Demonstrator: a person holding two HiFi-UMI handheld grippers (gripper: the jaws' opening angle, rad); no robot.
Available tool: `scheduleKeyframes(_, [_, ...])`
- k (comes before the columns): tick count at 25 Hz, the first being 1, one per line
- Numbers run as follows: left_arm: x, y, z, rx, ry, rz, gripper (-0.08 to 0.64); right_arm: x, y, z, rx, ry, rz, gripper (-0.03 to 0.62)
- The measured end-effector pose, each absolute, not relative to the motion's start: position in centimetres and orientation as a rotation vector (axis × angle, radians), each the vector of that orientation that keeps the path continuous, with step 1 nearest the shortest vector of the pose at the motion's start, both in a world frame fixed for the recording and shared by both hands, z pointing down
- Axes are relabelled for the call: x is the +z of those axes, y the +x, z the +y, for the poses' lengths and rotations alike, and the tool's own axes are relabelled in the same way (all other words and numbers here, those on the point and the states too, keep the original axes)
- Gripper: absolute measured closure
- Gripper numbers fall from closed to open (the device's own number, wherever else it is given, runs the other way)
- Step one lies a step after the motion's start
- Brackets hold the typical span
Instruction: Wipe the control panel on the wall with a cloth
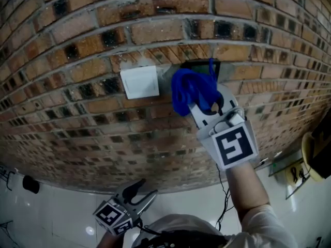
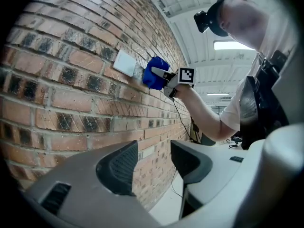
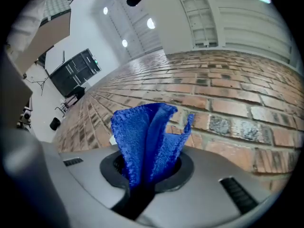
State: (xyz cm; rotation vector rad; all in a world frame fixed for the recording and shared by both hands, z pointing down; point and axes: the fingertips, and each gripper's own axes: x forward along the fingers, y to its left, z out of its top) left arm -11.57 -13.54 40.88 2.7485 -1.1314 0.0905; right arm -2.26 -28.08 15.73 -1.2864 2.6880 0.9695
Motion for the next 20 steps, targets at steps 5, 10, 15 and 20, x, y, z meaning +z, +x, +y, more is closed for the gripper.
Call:
scheduleKeyframes(5, [40.8, -13.1, -13.1, 0.074, 2.724, -1.182, 0.354, 14.5, -4.2, -29.3, 0.988, -1.285, 2.640, 0.503])
scheduleKeyframes(10, [41.1, -13.7, -13.2, 0.074, 2.699, -1.204, 0.354, 14.5, -0.2, -30.5, 0.973, -1.399, 2.602, 0.502])
scheduleKeyframes(15, [41.3, -12.1, -13.7, 0.102, 2.726, -1.153, 0.354, 14.6, 6.5, -31.9, 0.997, -1.561, 2.544, 0.502])
scheduleKeyframes(20, [40.9, -10.3, -14.0, 0.104, 2.758, -1.107, 0.354, 15.5, 12.2, -33.8, 0.936, -1.723, 2.495, 0.503])
